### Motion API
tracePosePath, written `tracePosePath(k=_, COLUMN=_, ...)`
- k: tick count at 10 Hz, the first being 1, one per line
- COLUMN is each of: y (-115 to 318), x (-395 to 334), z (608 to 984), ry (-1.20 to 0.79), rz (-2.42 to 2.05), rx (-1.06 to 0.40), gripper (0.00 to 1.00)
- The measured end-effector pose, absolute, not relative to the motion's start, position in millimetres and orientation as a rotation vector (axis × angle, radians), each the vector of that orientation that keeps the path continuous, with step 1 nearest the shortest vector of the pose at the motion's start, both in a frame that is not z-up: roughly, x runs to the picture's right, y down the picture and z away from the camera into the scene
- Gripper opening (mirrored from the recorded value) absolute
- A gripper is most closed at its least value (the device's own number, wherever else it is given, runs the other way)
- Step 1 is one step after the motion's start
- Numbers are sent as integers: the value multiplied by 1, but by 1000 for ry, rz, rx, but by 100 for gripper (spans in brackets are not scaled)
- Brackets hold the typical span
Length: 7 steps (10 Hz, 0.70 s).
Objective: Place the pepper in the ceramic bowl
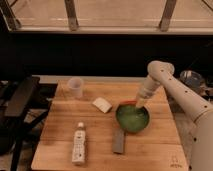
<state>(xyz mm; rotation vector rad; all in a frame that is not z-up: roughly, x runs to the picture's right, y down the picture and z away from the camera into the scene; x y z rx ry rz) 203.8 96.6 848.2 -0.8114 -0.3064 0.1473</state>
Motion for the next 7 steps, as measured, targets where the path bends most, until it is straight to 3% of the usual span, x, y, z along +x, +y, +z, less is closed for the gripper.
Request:
tracePosePath(k=4, y=102, x=194, z=847, ry=-300, rz=72, rx=-824, gripper=79)
tracePosePath(k=6, y=104, x=192, z=847, ry=-281, rz=52, rx=-820, gripper=79)
tracePosePath(k=7, y=101, x=192, z=848, ry=-282, rz=64, rx=-817, gripper=73)
